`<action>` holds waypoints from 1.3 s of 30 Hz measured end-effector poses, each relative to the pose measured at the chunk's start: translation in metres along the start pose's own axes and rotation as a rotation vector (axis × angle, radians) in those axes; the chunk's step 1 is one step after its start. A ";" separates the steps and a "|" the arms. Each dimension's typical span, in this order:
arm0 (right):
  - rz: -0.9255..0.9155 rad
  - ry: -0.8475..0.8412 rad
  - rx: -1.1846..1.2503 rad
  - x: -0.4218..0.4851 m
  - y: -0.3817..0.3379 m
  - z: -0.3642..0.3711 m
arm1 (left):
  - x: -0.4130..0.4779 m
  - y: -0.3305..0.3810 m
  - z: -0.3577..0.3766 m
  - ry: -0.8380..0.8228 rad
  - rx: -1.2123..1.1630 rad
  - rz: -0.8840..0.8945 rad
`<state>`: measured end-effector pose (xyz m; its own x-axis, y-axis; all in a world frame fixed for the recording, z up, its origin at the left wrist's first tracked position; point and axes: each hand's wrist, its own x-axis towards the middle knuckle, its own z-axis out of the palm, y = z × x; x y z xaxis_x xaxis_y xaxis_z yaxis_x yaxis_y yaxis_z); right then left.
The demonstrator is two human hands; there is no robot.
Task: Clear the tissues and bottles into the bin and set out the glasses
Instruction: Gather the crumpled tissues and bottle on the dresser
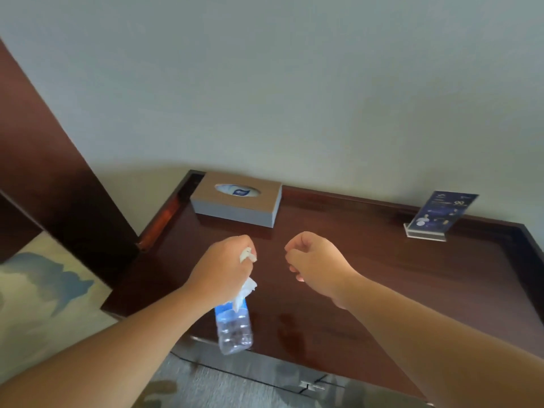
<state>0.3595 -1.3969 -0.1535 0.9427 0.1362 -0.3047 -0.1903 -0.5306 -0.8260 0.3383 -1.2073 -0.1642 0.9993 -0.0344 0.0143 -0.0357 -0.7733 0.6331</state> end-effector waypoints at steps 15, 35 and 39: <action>0.169 -0.069 -0.421 0.018 -0.014 0.129 | -0.012 -0.130 -0.066 -0.020 0.113 -0.058; 0.363 -0.098 -0.499 0.073 0.016 0.182 | -0.024 -0.164 -0.043 -0.113 0.113 -0.134; 0.362 -0.080 -0.332 0.068 0.004 0.170 | -0.021 -0.159 -0.044 -0.120 0.123 -0.118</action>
<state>0.3758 -1.2477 -0.2584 0.8061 -0.0493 -0.5898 -0.3914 -0.7919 -0.4687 0.3238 -1.0560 -0.2312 0.9884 -0.0082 -0.1513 0.0735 -0.8476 0.5256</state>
